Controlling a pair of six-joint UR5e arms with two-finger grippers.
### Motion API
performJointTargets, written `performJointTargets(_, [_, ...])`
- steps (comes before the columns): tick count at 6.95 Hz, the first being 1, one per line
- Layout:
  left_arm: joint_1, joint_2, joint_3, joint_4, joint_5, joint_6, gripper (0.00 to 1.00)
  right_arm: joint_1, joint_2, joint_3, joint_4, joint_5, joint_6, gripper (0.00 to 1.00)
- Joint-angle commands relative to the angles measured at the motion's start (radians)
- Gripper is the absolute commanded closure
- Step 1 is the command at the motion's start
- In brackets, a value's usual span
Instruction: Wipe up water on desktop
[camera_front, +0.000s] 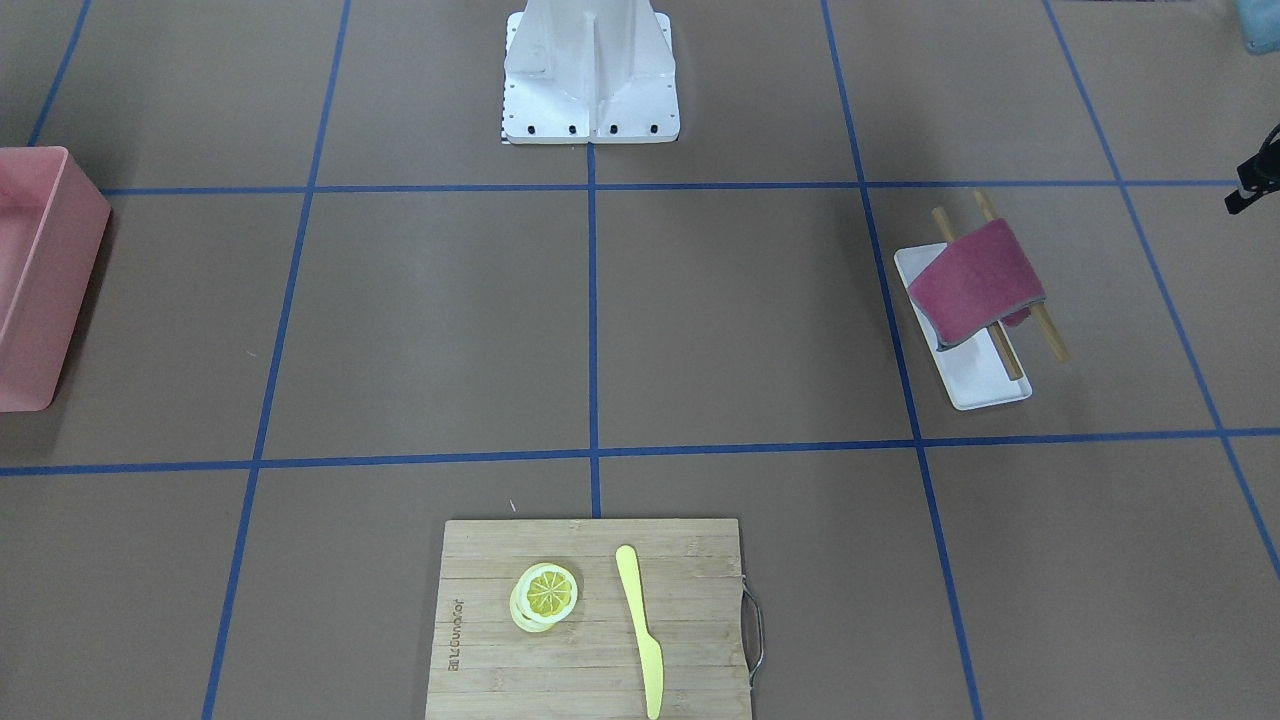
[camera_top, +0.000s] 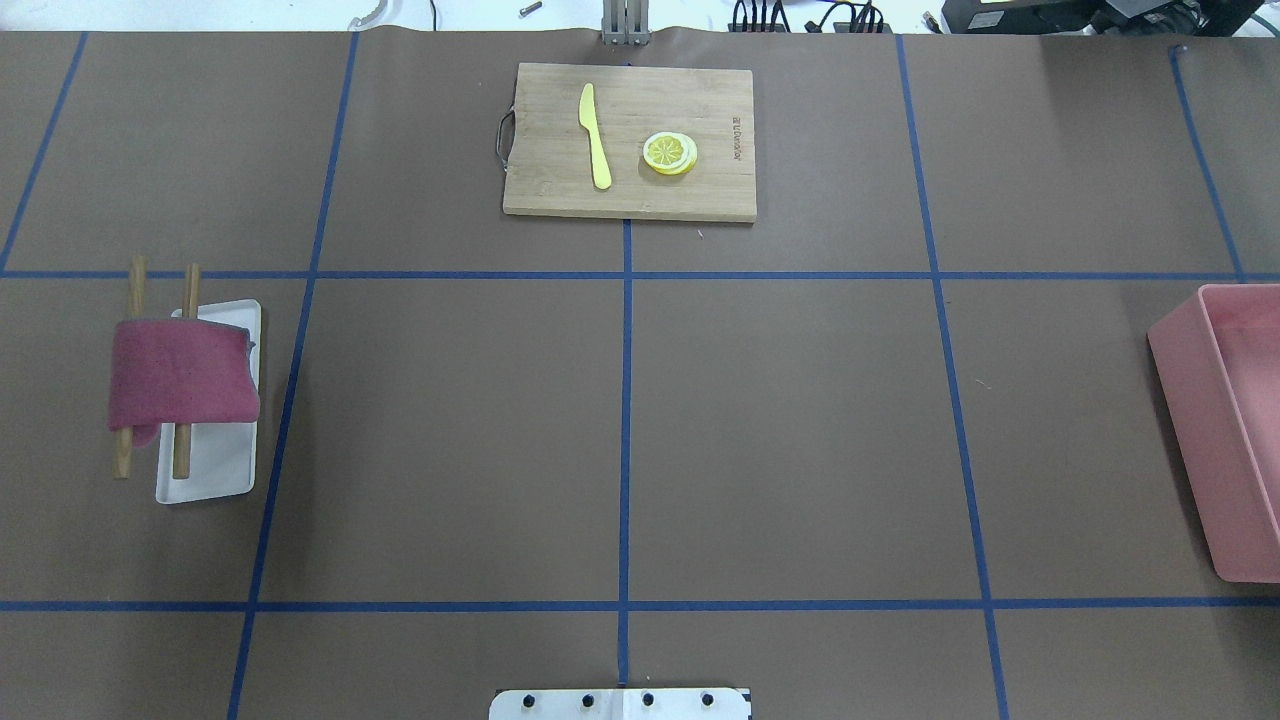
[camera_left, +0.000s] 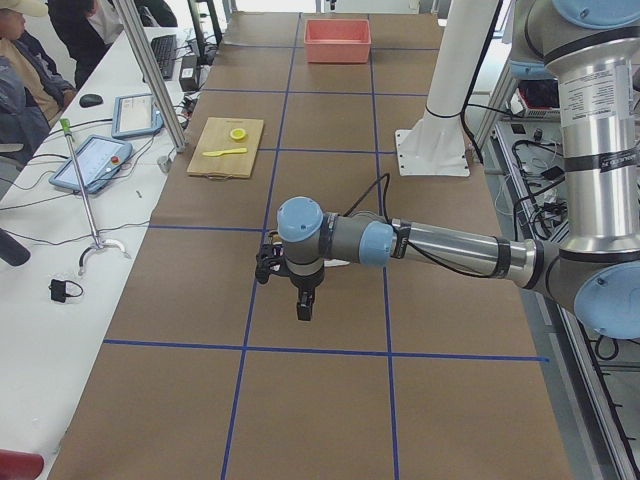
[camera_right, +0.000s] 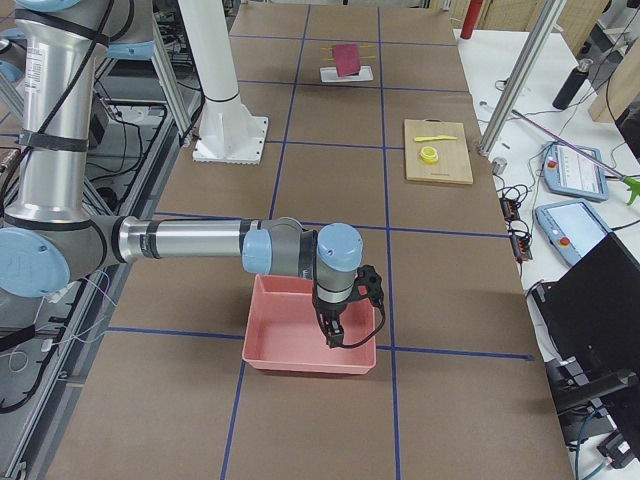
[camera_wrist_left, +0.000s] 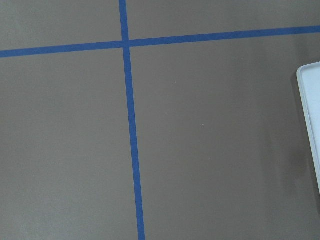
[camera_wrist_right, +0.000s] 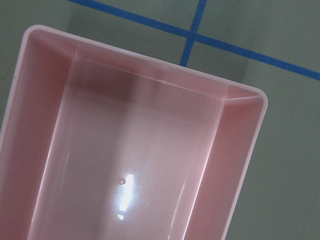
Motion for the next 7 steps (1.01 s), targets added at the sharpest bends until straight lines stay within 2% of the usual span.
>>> performJointTargets(1, [-0.005, 0.008, -0.015, -0.001, -0.004, 0.000, 0.02, -0.003, 0.018, -0.003, 0.000, -0.001, 0.000, 0.00])
performJointTargets(4, [-0.001, 0.005, -0.016, 0.002, -0.007, -0.012, 0.02, -0.003, 0.023, -0.002, -0.001, 0.005, 0.002, 0.00])
performJointTargets(7, [0.004, -0.002, -0.012, 0.003, -0.010, -0.012, 0.02, -0.003, 0.022, 0.003, 0.002, 0.054, -0.007, 0.00])
